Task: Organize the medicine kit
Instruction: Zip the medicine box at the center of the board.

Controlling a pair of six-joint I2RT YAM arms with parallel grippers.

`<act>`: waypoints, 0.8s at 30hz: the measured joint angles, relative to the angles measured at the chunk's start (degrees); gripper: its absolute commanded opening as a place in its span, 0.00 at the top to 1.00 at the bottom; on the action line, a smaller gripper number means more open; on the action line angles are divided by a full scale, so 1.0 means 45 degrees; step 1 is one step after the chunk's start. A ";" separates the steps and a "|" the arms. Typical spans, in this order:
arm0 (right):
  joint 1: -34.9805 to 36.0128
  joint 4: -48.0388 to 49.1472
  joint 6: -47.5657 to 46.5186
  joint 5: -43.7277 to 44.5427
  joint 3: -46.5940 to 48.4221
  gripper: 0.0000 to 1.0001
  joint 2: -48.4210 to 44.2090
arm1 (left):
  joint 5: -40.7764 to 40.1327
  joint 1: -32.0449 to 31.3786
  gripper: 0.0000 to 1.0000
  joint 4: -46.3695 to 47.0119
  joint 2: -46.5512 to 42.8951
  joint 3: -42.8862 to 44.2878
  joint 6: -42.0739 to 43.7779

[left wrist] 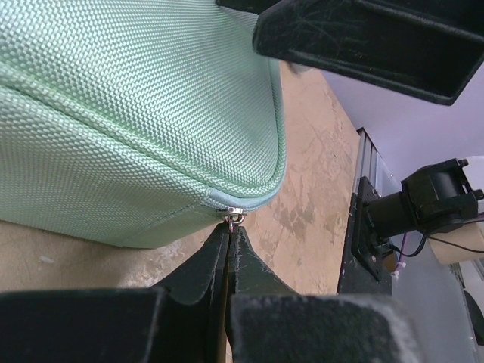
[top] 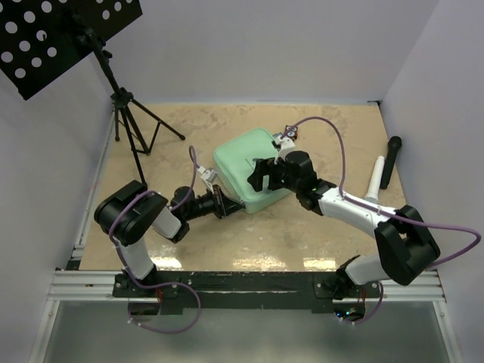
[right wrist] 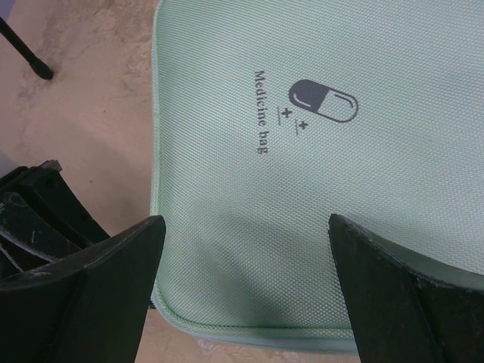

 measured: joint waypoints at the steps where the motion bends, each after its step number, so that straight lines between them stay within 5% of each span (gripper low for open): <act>1: 0.0000 -0.0160 0.0121 0.0146 -0.0010 0.05 -0.0107 | -0.0063 0.0005 1.00 0.0058 -0.0029 -0.0107 0.0005; 11: 0.0000 -0.1379 0.1899 0.1234 -0.1020 0.06 -0.2229 | -0.0554 0.0170 1.00 0.0262 -0.0622 -0.1059 0.0296; 18: -0.0005 -0.2108 0.3468 0.1307 -0.1501 0.20 -0.3638 | -0.0597 0.0228 1.00 0.0267 -0.0748 -0.1195 0.0340; 24: -0.0005 -0.2492 0.4755 0.0889 -0.2560 0.22 -0.4017 | -0.0704 0.0233 1.00 0.0262 -0.0913 -0.1350 0.0471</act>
